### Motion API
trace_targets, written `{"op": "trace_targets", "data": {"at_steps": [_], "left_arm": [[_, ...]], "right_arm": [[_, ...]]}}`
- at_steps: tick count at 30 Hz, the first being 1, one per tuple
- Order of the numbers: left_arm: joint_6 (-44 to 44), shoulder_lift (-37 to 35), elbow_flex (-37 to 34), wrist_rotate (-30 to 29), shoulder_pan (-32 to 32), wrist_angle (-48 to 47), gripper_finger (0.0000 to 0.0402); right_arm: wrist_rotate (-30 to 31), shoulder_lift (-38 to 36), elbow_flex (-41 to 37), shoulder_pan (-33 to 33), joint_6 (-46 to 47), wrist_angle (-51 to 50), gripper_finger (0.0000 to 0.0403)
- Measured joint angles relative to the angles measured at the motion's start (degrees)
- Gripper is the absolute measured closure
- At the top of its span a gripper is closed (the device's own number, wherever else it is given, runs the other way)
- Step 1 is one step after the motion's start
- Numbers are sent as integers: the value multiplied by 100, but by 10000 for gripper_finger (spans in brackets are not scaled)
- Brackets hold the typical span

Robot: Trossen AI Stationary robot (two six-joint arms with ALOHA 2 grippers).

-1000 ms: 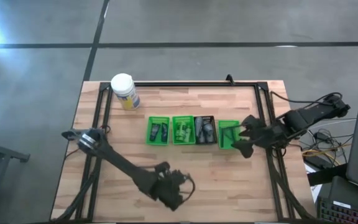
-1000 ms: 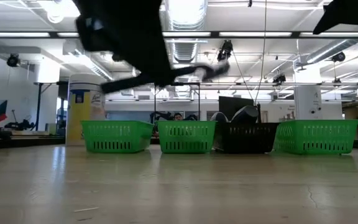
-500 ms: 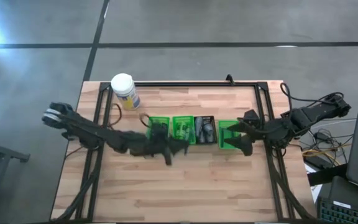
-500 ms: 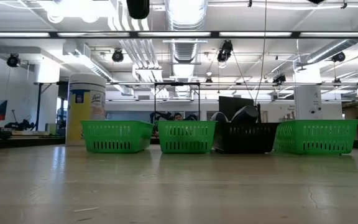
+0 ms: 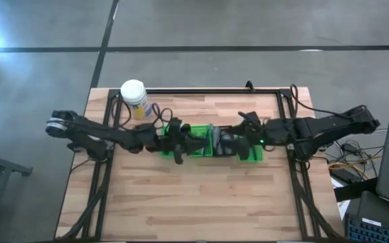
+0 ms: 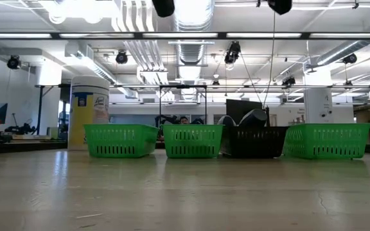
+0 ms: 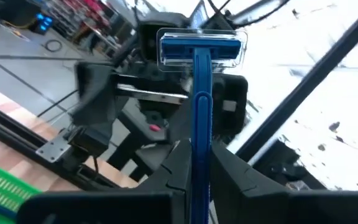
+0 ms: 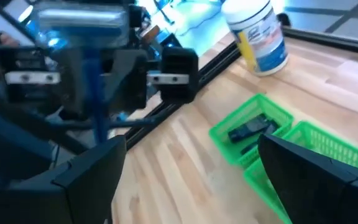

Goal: Pick & Place Travel size toiletries
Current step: Put the blue razor into the right green bin

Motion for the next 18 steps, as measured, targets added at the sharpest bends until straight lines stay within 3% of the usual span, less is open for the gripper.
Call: {"op": "trace_targets", "data": {"at_steps": [7, 18], "left_arm": [[-66, 1, 39, 804, 453, -73, 363], [-498, 12, -35, 1507, 1037, -69, 363]], "right_arm": [[-317, 134, -2, -307, -68, 678, 39], [-329, 404, 9, -472, -42, 1214, 64]]}}
